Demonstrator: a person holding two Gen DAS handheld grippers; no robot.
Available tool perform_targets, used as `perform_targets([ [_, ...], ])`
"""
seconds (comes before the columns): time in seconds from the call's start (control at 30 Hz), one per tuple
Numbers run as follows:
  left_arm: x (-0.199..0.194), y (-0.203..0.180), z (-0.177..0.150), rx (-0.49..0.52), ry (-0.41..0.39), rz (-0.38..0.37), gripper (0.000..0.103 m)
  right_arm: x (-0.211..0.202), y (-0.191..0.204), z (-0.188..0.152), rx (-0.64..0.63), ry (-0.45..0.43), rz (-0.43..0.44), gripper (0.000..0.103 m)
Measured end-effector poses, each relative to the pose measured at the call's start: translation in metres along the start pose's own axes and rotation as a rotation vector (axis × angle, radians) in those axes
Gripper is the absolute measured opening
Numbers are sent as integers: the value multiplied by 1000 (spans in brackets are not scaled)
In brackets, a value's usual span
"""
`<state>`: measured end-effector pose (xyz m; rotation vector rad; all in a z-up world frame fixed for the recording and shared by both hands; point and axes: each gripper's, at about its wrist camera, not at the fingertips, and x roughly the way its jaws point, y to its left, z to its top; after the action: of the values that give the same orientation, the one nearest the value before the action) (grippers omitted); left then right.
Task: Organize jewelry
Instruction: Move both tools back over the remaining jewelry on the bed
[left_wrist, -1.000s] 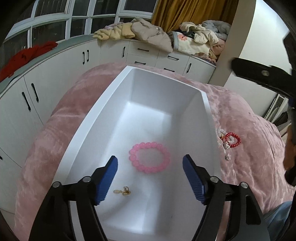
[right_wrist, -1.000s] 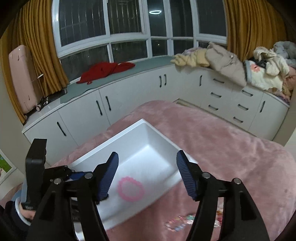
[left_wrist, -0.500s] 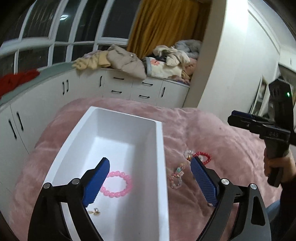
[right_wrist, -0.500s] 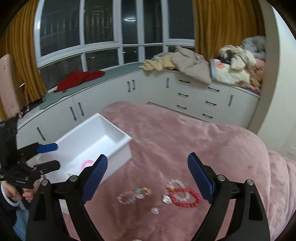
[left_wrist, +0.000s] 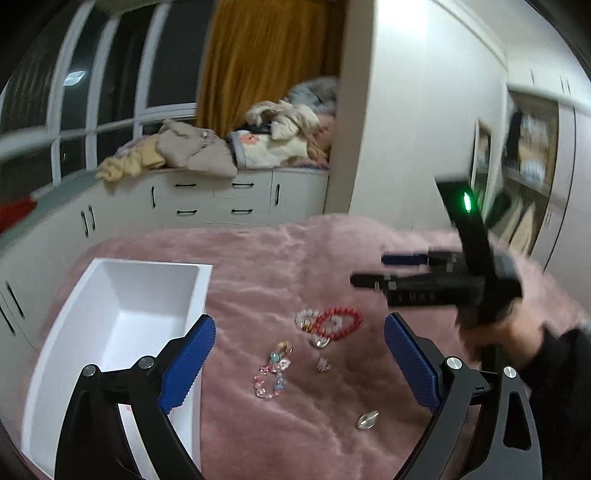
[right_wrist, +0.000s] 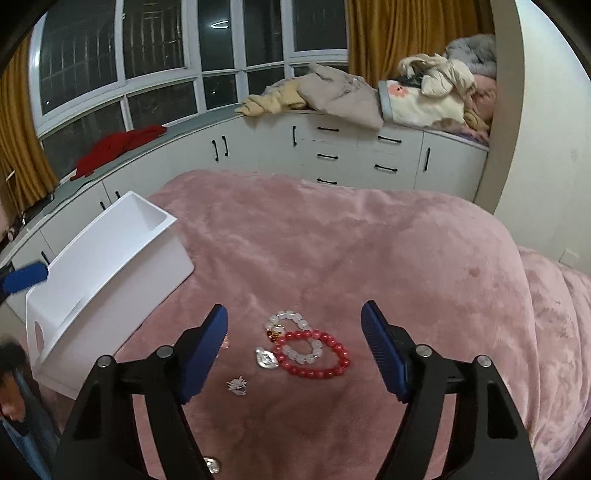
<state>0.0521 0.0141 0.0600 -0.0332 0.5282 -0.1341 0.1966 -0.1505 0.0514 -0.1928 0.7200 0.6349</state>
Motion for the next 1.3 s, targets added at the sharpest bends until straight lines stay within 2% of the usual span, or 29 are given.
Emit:
perform_targets([
  [0.13, 23, -31, 0, 115, 42, 27, 94, 6, -14, -2, 38, 13, -3, 73],
  [0.37, 70, -40, -14, 170, 107, 89, 94, 32, -33, -13, 79, 121, -57, 60],
  [0.5, 94, -38, -34, 188, 179, 132, 93, 48, -42, -20, 98, 169, -75, 59],
  [0.63, 108, -30, -46, 171, 223, 135, 93, 61, -39, -26, 80, 205, -92, 59],
  [0.77, 120, -21, -57, 181, 268, 146, 89, 73, -31, -30, 13, 234, -147, 60],
  [0.97, 137, -3, -69, 139, 339, 156, 79, 92, -20, -42, -82, 279, -218, 61],
  [1.03, 141, 1, -72, 137, 352, 153, 74, 95, -20, -43, -91, 282, -225, 61],
  [1.13, 146, 6, -79, 116, 389, 143, 62, 98, -22, -44, -88, 289, -226, 60],
  [1.3, 147, 10, -83, 100, 400, 123, 59, 100, -27, -43, -38, 298, -169, 45],
])
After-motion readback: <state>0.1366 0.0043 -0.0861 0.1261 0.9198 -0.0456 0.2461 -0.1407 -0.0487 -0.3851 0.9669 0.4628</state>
